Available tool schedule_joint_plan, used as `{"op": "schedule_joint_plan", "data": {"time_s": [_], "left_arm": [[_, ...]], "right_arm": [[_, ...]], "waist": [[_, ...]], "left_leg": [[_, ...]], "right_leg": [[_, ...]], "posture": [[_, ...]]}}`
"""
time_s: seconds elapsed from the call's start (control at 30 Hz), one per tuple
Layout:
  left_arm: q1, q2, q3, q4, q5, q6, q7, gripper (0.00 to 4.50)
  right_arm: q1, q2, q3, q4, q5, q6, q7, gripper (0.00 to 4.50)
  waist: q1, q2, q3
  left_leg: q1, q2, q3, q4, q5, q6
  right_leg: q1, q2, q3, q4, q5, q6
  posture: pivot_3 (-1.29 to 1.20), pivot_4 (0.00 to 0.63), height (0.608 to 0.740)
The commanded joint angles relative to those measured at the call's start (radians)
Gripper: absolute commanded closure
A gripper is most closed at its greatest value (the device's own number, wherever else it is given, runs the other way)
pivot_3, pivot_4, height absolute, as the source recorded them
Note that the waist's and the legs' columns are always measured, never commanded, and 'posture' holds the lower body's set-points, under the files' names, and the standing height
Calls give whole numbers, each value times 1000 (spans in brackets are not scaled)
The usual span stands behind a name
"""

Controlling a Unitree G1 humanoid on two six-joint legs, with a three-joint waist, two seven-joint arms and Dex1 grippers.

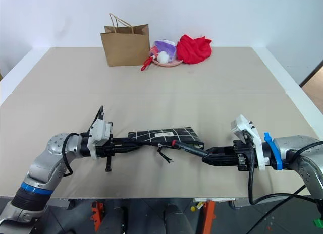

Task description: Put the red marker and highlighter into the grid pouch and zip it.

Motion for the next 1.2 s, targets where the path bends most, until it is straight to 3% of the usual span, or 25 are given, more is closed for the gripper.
{"op": "schedule_joint_plan", "data": {"time_s": [0.03,0.4,0.97,1.03,1.13,1.2], "left_arm": [[-10,3,12,-20,-7,-6,2,4500],[-9,0,11,-21,-6,-8,6,4500],[-1,-16,0,-31,1,-15,27,4500],[0,-18,-1,-33,1,-14,28,4500],[0,-19,-3,-34,0,-13,29,4500],[-2,-19,-4,-31,0,-15,29,4500]], "right_arm": [[7,-34,-40,7,-4,-11,28,3946],[-14,-33,-24,24,-16,-21,20,3946],[-264,85,162,12,-11,129,-115,3946],[-278,98,162,10,-5,145,-127,2937],[-310,118,169,-3,2,150,-130,1818],[-346,124,176,-18,3,154,-135,770]], "waist": [[0,0,0],[0,0,0],[1,0,0],[1,0,0],[0,0,0],[0,0,0]], "left_leg": [[0,0,0,0,0,0],[0,0,0,0,0,0],[-1,0,0,0,0,0],[-1,0,0,0,0,0],[-1,0,0,0,0,0],[-2,0,0,0,0,0]], "right_leg": [[0,0,0,0,0,0],[0,0,0,0,0,0],[-1,0,0,0,0,0],[-2,0,0,0,0,0],[-2,0,0,0,0,0],[-2,0,0,0,0,0]], "posture": [[0,150,740],[0,150,740],[0,150,740],[0,150,740],[0,150,740],[0,150,740]]}}
